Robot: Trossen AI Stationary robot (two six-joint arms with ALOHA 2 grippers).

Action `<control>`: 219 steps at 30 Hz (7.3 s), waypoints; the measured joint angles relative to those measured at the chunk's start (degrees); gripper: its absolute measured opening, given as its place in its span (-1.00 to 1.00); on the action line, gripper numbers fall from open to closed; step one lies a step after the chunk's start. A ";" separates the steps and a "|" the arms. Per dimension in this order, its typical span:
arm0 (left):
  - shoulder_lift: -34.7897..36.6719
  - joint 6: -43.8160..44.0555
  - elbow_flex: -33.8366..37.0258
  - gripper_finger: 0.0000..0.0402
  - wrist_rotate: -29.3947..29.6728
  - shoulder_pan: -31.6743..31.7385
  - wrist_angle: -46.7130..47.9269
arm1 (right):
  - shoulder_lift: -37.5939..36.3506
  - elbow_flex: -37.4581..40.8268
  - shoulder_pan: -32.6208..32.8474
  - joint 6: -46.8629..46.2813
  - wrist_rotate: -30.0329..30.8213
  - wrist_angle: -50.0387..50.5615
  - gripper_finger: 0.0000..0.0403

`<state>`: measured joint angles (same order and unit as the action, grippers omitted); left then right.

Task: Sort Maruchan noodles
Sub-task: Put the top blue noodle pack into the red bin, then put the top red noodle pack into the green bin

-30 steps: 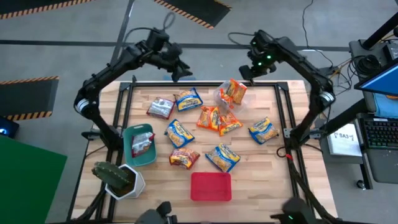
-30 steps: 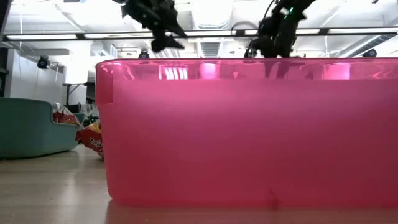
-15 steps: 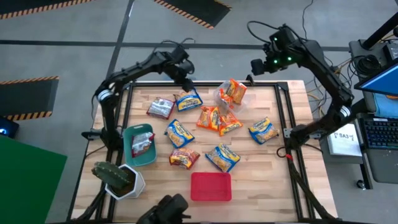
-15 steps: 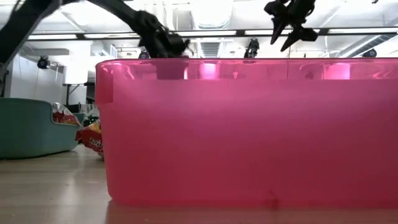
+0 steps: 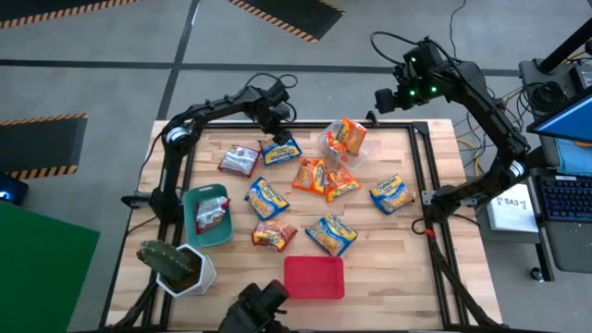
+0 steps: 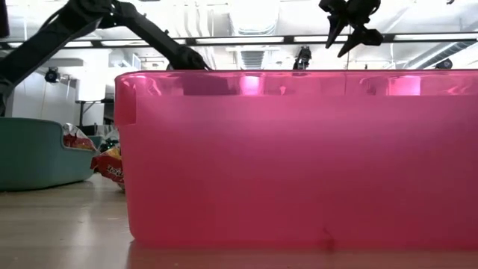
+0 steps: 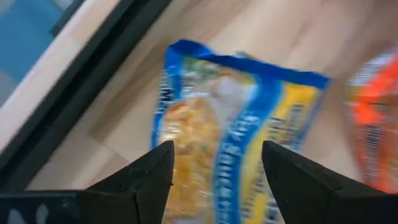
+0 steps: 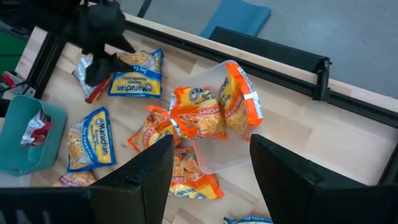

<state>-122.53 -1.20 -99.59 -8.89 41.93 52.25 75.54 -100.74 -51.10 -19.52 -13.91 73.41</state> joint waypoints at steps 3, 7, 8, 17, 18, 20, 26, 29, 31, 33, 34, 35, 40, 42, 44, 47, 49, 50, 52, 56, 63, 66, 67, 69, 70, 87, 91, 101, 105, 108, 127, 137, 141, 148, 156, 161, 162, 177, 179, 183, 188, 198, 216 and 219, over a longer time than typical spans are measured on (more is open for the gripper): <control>-0.75 -0.82 0.00 0.11 3.66 0.39 -0.50 | 0.14 0.13 0.53 -0.01 0.00 0.01 -0.01; -1.31 -2.20 0.00 0.09 1.77 1.42 -0.84 | 0.66 0.30 1.28 -0.01 0.00 0.01 -0.01; -1.46 -2.25 0.00 0.08 1.12 1.60 -0.68 | 0.79 0.33 1.45 -0.01 0.02 0.00 -0.01; -3.64 -2.59 0.00 -0.04 -2.61 2.21 0.02 | 1.52 0.40 2.50 0.02 0.00 0.00 -0.01; -3.76 -2.61 0.00 -0.07 -2.83 2.11 0.12 | 1.52 0.40 2.50 0.02 0.00 0.00 -0.01; -3.85 -2.80 0.00 -0.16 -2.81 1.92 0.23 | 1.52 0.40 2.50 0.01 0.02 0.00 -0.01; -3.35 -2.83 0.00 -0.63 -2.74 1.90 0.54 | 1.52 0.40 2.50 0.16 0.02 0.00 -0.01; -2.89 -2.76 0.00 -0.90 -2.74 1.88 1.53 | 1.52 0.40 2.50 0.19 0.01 0.00 -0.01; -2.44 -2.74 0.00 -0.96 -2.67 1.78 2.29 | 1.52 0.40 2.50 0.35 0.02 0.00 -0.01; -1.56 -2.78 0.00 -0.95 -2.61 1.61 2.88 | 1.52 0.40 2.50 0.74 0.02 0.00 -0.01; -1.04 -2.78 0.00 -0.95 -2.58 1.48 3.03 | 1.52 0.40 2.50 0.80 0.01 0.00 -0.01; -0.38 -2.78 0.00 -0.96 -2.52 1.38 3.03 | 1.52 0.40 2.50 0.80 0.01 0.00 -0.01; 4.33 -3.14 0.00 -0.98 -2.06 0.85 2.98 | 1.52 0.40 2.50 1.25 0.01 -0.01 -0.01; 6.43 -4.07 -0.02 -0.99 -1.91 0.51 2.79 | 1.52 0.47 2.50 1.56 0.01 -0.09 -0.01; 8.65 -5.58 0.00 -0.99 -1.89 -0.11 2.66 | 1.49 0.63 2.50 1.57 0.00 -0.44 -0.01; 12.53 -9.19 0.00 -0.99 -1.91 -1.78 1.85 | 1.49 0.96 2.50 1.62 -0.15 -0.90 -0.01; 15.23 -10.30 0.00 -0.99 -1.98 -3.24 1.08 | 1.47 1.79 2.82 1.72 -2.07 -2.76 -0.01; 16.50 -10.48 0.00 -0.99 -2.00 -4.00 0.29 | 1.47 2.41 3.00 1.85 -3.85 -3.98 -0.01; 19.10 -10.49 0.00 -1.00 -1.99 -5.51 -1.04 | 1.47 4.06 3.16 2.50 -9.59 -7.47 -0.01; 24.31 -9.73 0.00 -1.00 -2.01 -8.75 -5.74 | 1.46 9.00 4.60 2.29 -21.07 -18.95 0.03; 30.35 -5.69 -0.02 -1.00 -2.13 -13.95 -14.00 | 1.49 15.44 8.28 -2.11 -25.53 -41.25 0.23; 31.39 -3.51 -0.02 -1.00 -2.12 -15.36 -16.10 | 1.49 16.42 9.98 -3.02 -26.42 -46.92 0.31; 31.51 -2.83 -0.02 -1.00 -2.07 -15.71 -16.45 | 1.49 16.59 10.41 -3.02 -27.12 -47.93 0.33; 31.58 -2.05 -0.02 -1.00 -1.23 -16.29 -16.65 | 1.49 16.62 11.49 -3.05 -27.73 -48.60 0.36; 31.58 -1.69 -0.02 -1.00 -0.65 -16.53 -16.57 | 1.49 16.64 11.92 -3.05 -28.09 -48.56 0.37; 31.45 -1.01 -0.02 -1.00 -0.16 -21.08 -18.30 | 3.27 16.68 15.85 -3.46 -23.44 -48.19 0.27; 31.45 0.53 -0.02 -1.00 0.00 -21.91 -19.39 | 3.10 16.68 15.85 -3.92 -23.41 -48.14 0.26; 31.51 3.03 -0.02 -1.00 0.90 -22.16 -21.81 | 3.07 16.68 18.56 -2.97 -24.02 -48.82 0.20; 31.51 3.27 -0.02 -1.00 0.93 -22.16 -21.75 | 3.22 16.68 18.87 -3.36 -23.96 -49.09 0.10; 31.51 3.33 -0.02 -1.00 0.93 -22.16 -21.71 | 3.24 16.68 18.86 -4.17 -24.00 -49.28 -0.04; 32.05 9.37 -0.02 -0.62 0.88 -22.14 -15.37 | 1.90 16.68 18.97 -10.89 -29.87 -46.46 -0.91; 38.18 13.16 -0.04 -0.11 -1.73 -23.58 -9.71 | -1.92 16.60 22.87 -15.62 -31.56 -35.33 -0.92; 40.54 14.03 -0.04 -0.06 -1.59 -26.26 -9.43 | -3.63 16.60 29.65 -21.86 -29.70 -30.50 -0.92; 41.17 14.35 -0.07 -0.17 0.26 -37.18 -9.48 | -3.73 16.60 48.75 -40.62 -15.03 -30.05 -0.92; 41.85 13.56 -0.07 -0.39 12.21 -55.31 -5.49 | 1.46 16.60 70.22 -63.71 2.59 -30.71 -0.91; 41.78 10.25 -0.07 -0.48 15.03 -63.79 -6.40 | 7.01 16.60 77.04 -72.43 10.32 -30.67 -0.91; 41.74 9.57 -0.07 -0.49 15.16 -64.96 -6.41 | 8.29 16.60 77.72 -73.92 10.93 -30.70 -0.91; 41.70 16.61 13.83 -0.62 20.70 -70.67 -16.18 | 17.30 16.68 79.13 -81.21 10.94 -33.39 -0.91; 41.70 18.08 17.38 -0.63 20.97 -70.83 -20.14 | 18.05 16.68 79.13 -81.64 10.93 -33.30 -0.91; 41.70 21.66 23.50 -0.63 20.99 -70.86 -27.87 | 19.83 16.71 79.13 -81.98 10.97 -33.03 -0.91; 41.70 25.24 27.77 -0.63 21.02 -70.84 -32.30 | 22.40 16.79 79.11 -81.95 10.97 -31.93 -0.91; 41.74 25.81 29.31 -0.63 21.01 -70.81 -32.75 | 24.77 16.92 79.09 -80.51 10.97 -24.94 -0.71; 41.81 25.52 27.02 -0.63 21.85 -69.93 -28.71 | 21.31 16.02 78.82 -78.22 8.07 -17.92 -0.24; 41.87 25.15 24.01 -0.63 21.88 -68.99 -25.03 | 19.26 15.66 78.51 -77.22 7.92 -17.90 -0.22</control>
<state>-80.66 23.94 -75.58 12.99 -27.06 27.22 94.80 -85.08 27.41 -96.74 -5.99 55.51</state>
